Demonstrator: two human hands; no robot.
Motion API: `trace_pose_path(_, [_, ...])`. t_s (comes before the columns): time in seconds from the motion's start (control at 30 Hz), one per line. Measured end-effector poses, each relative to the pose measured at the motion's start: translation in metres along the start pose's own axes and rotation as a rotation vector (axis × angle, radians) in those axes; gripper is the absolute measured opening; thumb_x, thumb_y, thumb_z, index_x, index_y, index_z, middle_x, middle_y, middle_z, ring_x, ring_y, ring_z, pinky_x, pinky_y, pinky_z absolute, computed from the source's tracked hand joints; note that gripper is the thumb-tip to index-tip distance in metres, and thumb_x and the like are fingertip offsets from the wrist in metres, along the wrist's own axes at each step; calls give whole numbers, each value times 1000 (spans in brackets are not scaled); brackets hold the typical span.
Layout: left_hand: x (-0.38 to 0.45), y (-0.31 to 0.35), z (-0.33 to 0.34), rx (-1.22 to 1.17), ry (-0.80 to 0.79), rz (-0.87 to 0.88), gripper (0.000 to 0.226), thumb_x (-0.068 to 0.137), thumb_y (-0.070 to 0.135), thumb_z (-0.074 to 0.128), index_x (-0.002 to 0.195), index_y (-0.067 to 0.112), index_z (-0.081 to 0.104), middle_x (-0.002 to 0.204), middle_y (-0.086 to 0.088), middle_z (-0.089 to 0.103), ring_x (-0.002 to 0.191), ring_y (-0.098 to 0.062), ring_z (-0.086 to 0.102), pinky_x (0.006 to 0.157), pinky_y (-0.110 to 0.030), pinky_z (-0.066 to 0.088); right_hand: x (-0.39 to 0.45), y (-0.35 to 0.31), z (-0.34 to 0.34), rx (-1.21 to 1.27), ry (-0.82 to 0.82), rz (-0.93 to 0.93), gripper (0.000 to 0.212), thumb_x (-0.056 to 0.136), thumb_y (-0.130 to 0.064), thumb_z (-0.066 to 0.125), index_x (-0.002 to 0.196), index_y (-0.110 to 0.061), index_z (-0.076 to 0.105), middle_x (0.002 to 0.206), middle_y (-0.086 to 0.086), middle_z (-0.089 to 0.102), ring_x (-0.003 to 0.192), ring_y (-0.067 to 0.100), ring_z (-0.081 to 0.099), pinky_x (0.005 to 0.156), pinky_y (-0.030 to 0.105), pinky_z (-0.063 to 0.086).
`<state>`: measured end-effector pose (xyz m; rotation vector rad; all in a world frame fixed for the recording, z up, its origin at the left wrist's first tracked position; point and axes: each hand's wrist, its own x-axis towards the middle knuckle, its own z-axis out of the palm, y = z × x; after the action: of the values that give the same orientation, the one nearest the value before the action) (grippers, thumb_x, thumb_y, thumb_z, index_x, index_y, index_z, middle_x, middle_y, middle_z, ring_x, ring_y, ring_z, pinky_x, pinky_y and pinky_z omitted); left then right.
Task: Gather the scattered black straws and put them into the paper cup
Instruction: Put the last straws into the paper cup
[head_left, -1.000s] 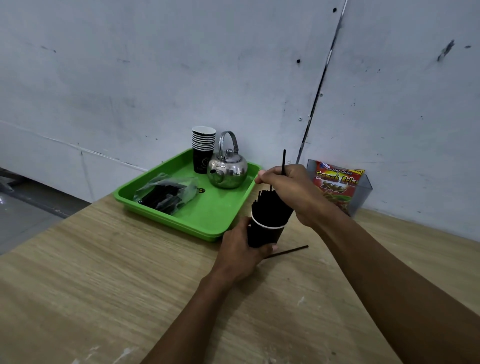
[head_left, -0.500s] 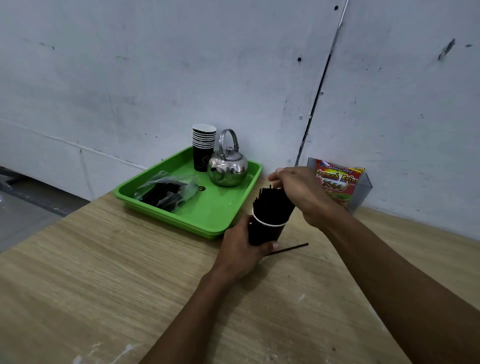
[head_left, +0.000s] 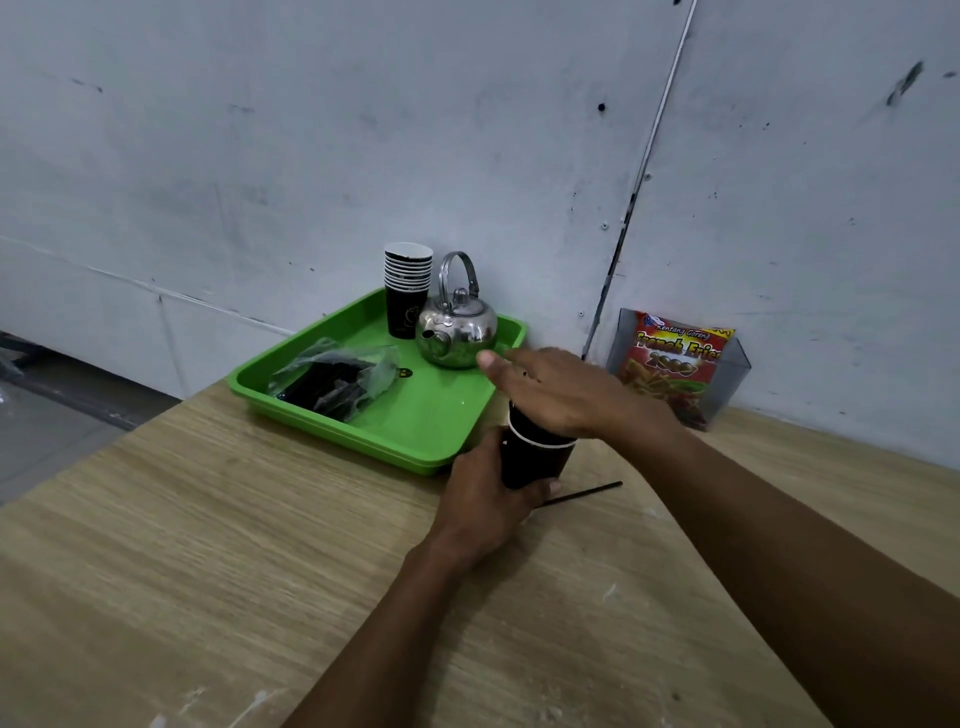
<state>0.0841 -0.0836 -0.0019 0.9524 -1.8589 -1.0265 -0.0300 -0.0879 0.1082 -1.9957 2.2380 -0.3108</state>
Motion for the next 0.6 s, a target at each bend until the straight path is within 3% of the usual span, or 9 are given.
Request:
trace_pose_path(0.1, [0,0,0,-4,-2,-7,60,70,32,84,122,18,58,109,7,71,98,-6,66,81,-24,52,0,-4,-12,142,151,-46,99,77,-85,5,136,-22,52,140,9,55,129,29,50,104,52,39])
trace_pose_path(0.17, [0,-1,0,-8,-3,-9,61,70,31,84,123,17,58,111,5,72,101,-8,66,85,-28,54,0,-3,-11,116,199,-42,87,87,-77,9,137,-18,49,143,9,50,135,27,42,108,53,33])
trace_pose_path(0.27, [0,-1,-1,-18,-8,-13,59,70,31,84,122,16,58,112,4,71,102,-9,66,87,-31,55,1,1,-2,-44,6,22,117,68,-89,-10,141,-16,44,152,10,38,142,29,31,110,60,25])
trace_pose_path(0.33, [-1,0,-1,-25,-13,-13,59,70,30,84,122,16,58,112,4,71,102,-8,66,85,-26,54,1,3,0,29,2,32,119,66,-91,-11,143,-18,43,154,10,37,142,29,32,112,58,25])
trace_pose_path(0.43, [0,0,-1,-2,4,-11,59,69,31,85,121,17,59,110,5,71,98,-7,65,79,-17,48,-8,4,-15,341,190,5,73,97,-64,13,143,-18,45,149,8,46,137,25,41,108,36,28])
trace_pose_path(0.47, [0,1,-1,6,10,-11,59,69,32,85,120,17,59,110,5,71,97,-7,65,79,-17,48,-13,10,-20,430,290,14,59,101,-54,23,136,-17,52,138,9,56,127,24,50,100,32,33])
trace_pose_path(0.53, [1,1,0,9,14,-9,61,67,32,86,121,16,60,111,3,72,99,-8,66,81,-19,49,-22,30,-21,502,459,83,32,101,-34,42,106,-15,67,95,3,68,93,22,63,76,28,41])
trace_pose_path(0.6, [2,0,0,14,17,-5,63,66,32,87,121,15,61,111,2,72,100,-9,66,82,-19,50,-30,55,-7,506,460,187,18,94,-12,55,85,-14,71,79,0,68,77,18,61,67,26,40])
